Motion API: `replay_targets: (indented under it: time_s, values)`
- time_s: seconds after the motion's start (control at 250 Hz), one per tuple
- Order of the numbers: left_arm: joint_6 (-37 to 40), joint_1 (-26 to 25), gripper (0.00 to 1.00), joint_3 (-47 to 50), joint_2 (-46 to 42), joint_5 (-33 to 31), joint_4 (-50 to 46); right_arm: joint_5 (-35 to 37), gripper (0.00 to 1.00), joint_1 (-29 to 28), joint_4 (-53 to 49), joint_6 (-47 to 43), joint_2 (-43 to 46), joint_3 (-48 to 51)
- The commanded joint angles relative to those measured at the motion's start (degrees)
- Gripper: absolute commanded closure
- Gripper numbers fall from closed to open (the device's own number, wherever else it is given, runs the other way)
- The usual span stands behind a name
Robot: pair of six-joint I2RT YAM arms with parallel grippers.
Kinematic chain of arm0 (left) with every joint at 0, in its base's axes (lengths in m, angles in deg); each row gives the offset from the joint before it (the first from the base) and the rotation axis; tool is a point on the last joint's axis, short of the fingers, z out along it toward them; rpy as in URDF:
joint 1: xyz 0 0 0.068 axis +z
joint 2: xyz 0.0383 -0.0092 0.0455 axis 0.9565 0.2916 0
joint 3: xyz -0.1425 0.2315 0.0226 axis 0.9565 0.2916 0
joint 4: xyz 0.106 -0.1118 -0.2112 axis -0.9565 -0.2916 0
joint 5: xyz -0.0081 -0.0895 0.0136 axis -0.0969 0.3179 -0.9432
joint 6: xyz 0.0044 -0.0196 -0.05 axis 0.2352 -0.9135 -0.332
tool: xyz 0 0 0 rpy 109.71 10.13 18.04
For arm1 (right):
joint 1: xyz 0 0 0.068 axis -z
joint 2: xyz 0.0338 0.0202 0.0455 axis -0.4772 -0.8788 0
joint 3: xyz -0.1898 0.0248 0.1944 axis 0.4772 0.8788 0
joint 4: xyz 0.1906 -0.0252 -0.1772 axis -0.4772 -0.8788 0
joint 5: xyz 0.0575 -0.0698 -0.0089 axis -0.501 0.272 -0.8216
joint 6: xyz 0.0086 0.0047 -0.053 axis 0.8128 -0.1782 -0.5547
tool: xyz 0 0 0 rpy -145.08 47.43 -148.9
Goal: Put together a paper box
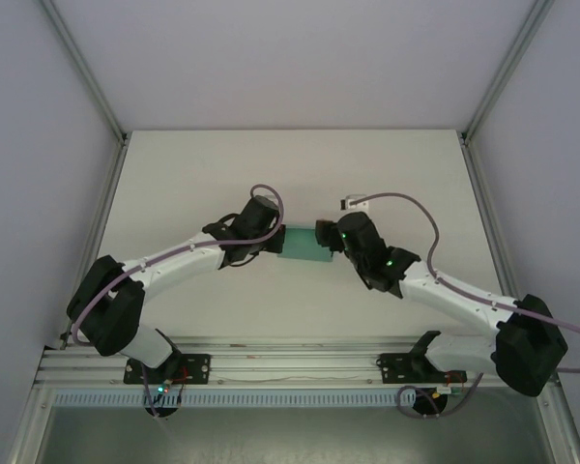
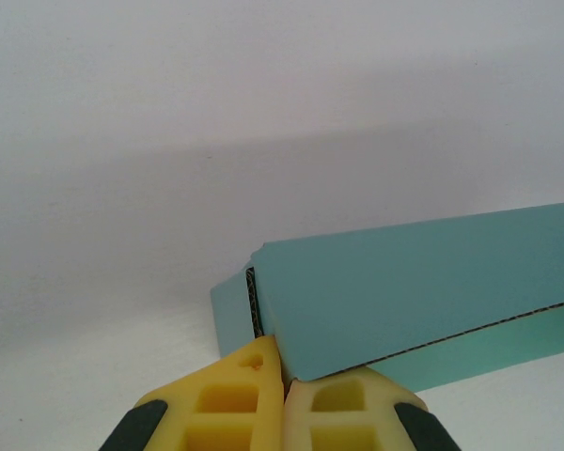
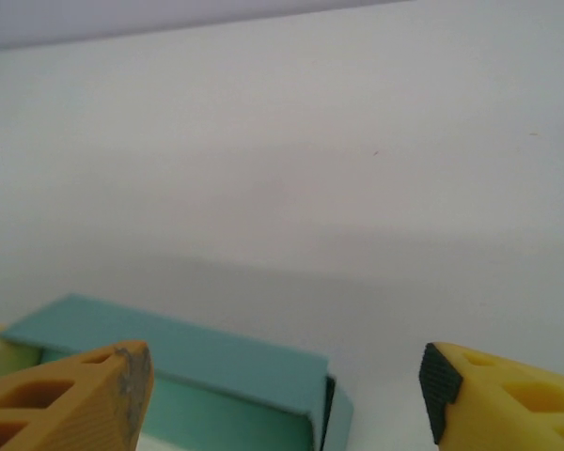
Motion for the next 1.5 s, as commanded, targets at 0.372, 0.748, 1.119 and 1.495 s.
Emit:
replay_targets:
  time_s: [0.372, 0.748, 1.119, 1.495]
  values:
    - [2.0, -0.9, 0.78, -0.1, 1.2, 4.6, -13.6, -8.4, 0.56, 6.5, -6.0, 7.7, -13.3, 0.2]
    - [2.8, -0.6, 0.23, -7.2, -3.4, 1.4, -18.6, -8.7, 0.62, 6.5, -2.6, 10.1, -14.1, 7.5]
    - [-4.9, 8.9, 0.0, -4.7, -5.4, 12.1, -5.7, -7.7, 0.62, 6.4, -2.4, 7.5, -13.5, 8.2]
    - [-10.2, 13.6, 0.3, 6.6, 1.7, 24.7, 7.1, -9.6, 0.62, 6.4, 4.3, 6.8, -15.2, 11.8]
